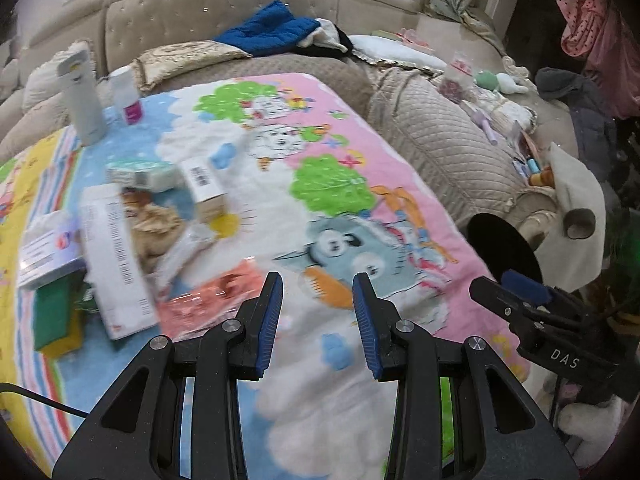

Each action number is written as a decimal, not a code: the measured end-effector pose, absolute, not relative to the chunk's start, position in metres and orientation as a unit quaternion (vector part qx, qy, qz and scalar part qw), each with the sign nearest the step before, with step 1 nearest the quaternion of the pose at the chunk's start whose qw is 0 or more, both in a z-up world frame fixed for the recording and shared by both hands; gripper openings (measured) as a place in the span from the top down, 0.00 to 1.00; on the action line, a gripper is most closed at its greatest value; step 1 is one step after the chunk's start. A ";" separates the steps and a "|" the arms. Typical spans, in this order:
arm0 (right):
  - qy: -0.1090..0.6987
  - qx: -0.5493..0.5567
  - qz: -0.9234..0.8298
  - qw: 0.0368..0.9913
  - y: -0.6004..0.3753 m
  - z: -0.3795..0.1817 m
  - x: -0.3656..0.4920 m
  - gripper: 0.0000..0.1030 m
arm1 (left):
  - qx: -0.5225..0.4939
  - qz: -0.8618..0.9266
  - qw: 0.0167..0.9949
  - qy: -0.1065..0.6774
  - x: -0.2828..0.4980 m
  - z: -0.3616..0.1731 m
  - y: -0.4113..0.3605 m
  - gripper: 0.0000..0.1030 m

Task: Collect trash
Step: 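Return both tools to the trash pile on the quilt, then grasp the printed snack wrapper with the left tool while the right tool grasps the white medicine box, then carry wrapper and medicine box to the black bin and release both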

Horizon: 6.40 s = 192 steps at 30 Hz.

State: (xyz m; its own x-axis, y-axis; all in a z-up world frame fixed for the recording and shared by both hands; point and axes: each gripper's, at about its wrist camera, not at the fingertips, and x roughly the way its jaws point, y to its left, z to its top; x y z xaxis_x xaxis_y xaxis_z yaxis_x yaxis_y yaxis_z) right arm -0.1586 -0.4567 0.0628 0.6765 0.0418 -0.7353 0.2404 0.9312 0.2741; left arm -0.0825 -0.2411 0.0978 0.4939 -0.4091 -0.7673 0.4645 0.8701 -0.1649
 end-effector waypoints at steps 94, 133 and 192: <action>0.432 0.189 0.066 0.880 -0.358 0.050 -0.088 0.27 | -0.012 -0.284 0.817 0.502 -0.070 0.060 -0.143 0.87; 0.401 0.138 0.104 0.900 -0.338 0.060 -0.096 0.59 | -0.001 -0.249 0.850 0.463 -0.074 0.085 -0.158 0.87; 0.373 0.266 -0.162 0.874 -0.608 0.029 -0.211 0.37 | 0.053 -0.411 0.778 0.472 -0.097 0.069 -0.430 0.43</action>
